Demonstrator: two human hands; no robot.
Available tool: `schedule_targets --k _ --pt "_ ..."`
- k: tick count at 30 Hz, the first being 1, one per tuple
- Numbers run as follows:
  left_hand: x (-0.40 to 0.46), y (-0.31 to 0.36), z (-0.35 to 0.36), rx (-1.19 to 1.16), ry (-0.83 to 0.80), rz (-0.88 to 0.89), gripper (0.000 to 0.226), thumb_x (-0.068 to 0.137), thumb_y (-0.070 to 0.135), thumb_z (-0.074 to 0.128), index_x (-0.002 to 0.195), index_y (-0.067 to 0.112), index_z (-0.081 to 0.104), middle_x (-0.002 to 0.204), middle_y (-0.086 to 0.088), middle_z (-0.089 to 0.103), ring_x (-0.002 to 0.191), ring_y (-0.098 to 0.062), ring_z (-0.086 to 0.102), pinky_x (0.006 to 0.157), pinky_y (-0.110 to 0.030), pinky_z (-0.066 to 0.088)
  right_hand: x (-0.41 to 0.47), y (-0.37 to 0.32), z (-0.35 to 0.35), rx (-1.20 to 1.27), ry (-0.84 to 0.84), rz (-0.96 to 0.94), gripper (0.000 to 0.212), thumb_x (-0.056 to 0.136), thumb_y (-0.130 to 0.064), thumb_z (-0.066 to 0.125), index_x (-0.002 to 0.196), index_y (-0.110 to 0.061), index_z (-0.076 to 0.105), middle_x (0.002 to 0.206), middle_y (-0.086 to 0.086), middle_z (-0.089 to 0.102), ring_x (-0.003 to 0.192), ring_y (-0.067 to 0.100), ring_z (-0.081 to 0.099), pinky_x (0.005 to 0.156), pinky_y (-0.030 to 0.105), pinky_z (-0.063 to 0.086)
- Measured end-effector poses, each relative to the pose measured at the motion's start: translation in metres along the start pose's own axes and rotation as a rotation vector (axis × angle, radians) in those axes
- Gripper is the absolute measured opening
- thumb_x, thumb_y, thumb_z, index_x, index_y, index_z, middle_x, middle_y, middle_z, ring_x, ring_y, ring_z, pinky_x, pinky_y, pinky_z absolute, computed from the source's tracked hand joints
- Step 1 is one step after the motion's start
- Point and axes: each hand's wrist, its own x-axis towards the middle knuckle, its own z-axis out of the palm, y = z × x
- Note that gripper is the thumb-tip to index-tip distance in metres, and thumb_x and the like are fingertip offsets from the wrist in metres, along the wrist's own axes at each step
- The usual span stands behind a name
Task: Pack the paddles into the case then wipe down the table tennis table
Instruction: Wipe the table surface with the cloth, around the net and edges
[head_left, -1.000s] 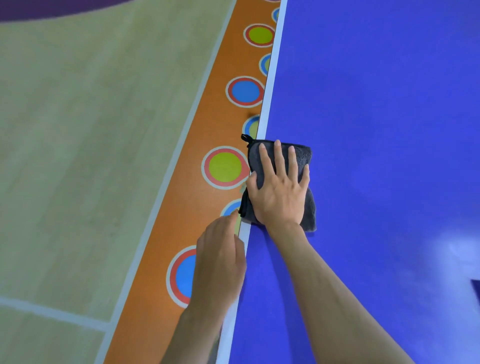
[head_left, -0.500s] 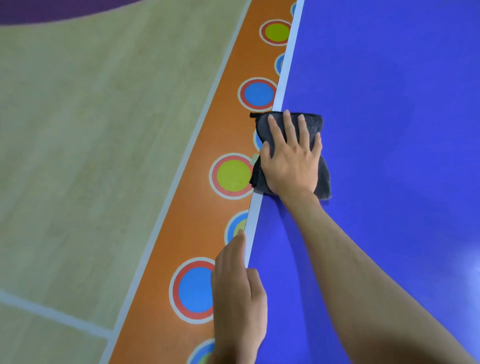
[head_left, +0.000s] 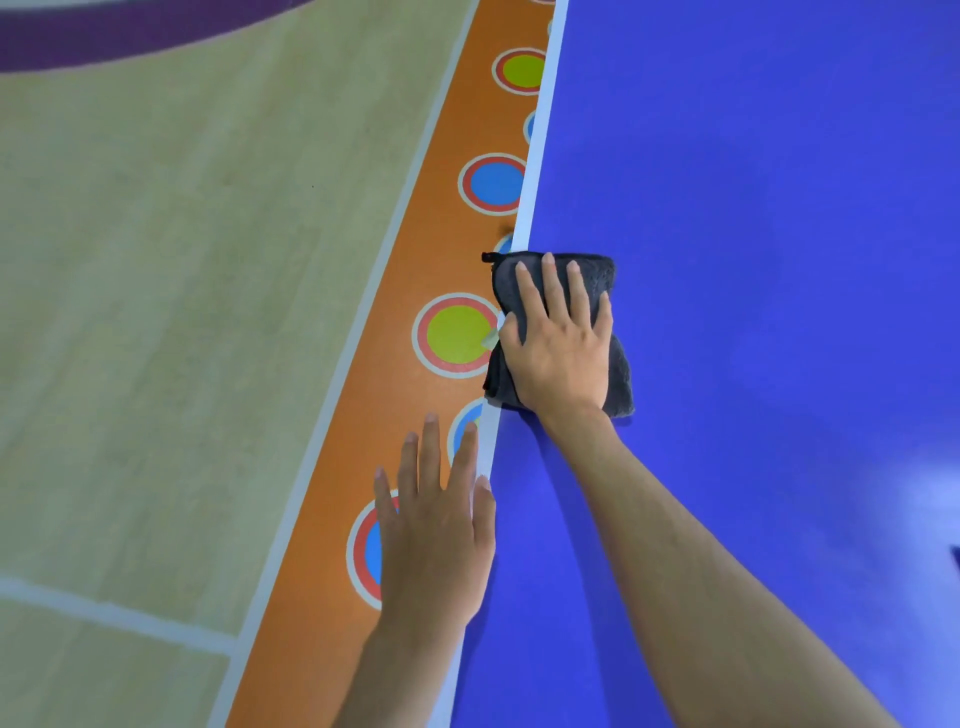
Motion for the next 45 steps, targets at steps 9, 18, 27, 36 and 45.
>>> schedule_targets --k 9,18,27,36,45 --pt "-0.106 -0.048 -0.015 -0.035 0.026 0.025 0.061 0.106 0.039 0.044 0.162 0.028 0.023 0.169 -0.010 0.022 0.153 -0.035 0.028 0.119 -0.059 0.032 -0.166 -0.021 -0.011 -0.009 0.014 0.030 0.061 0.104 -0.045 0.031 0.163 -0.028 0.034 0.171 0.001 0.029 0.159 0.026 0.022 0.125 0.057 0.023" --pt "-0.183 -0.075 -0.016 -0.090 0.097 0.033 0.055 0.104 0.034 0.042 0.156 0.020 0.040 0.158 -0.019 0.041 0.142 -0.042 0.042 0.110 -0.058 0.041 -0.339 -0.059 -0.026 0.029 -0.012 0.090 0.060 0.106 -0.046 0.034 0.164 -0.029 0.031 0.173 0.001 0.024 0.161 0.025 0.016 0.126 0.056 0.019" --pt "-0.206 -0.065 -0.026 -0.142 0.031 0.067 0.056 0.109 0.038 0.037 0.162 0.025 0.025 0.164 -0.013 0.034 0.151 -0.034 0.029 0.119 -0.055 0.031 -0.417 -0.026 -0.042 0.055 -0.027 0.088 0.064 0.100 -0.046 0.044 0.162 -0.033 0.035 0.172 -0.003 0.026 0.161 0.022 0.016 0.126 0.055 0.024" --pt "-0.160 -0.024 -0.012 -0.193 0.019 0.110 0.054 0.107 0.035 0.046 0.158 0.020 0.035 0.162 -0.014 0.038 0.149 -0.035 0.035 0.115 -0.055 0.038 -0.345 0.011 -0.042 0.032 -0.008 0.144 0.067 0.100 -0.049 0.043 0.164 -0.034 0.031 0.173 -0.001 0.024 0.161 0.024 0.017 0.128 0.054 0.020" --pt "-0.056 0.037 -0.009 -0.129 0.106 0.095 0.052 0.106 0.036 0.044 0.155 0.018 0.042 0.159 -0.015 0.043 0.145 -0.038 0.040 0.114 -0.059 0.040 -0.179 0.055 -0.030 0.026 0.027 0.149 0.065 0.099 -0.048 0.041 0.163 -0.033 0.035 0.172 0.000 0.026 0.160 0.025 0.020 0.127 0.056 0.018"
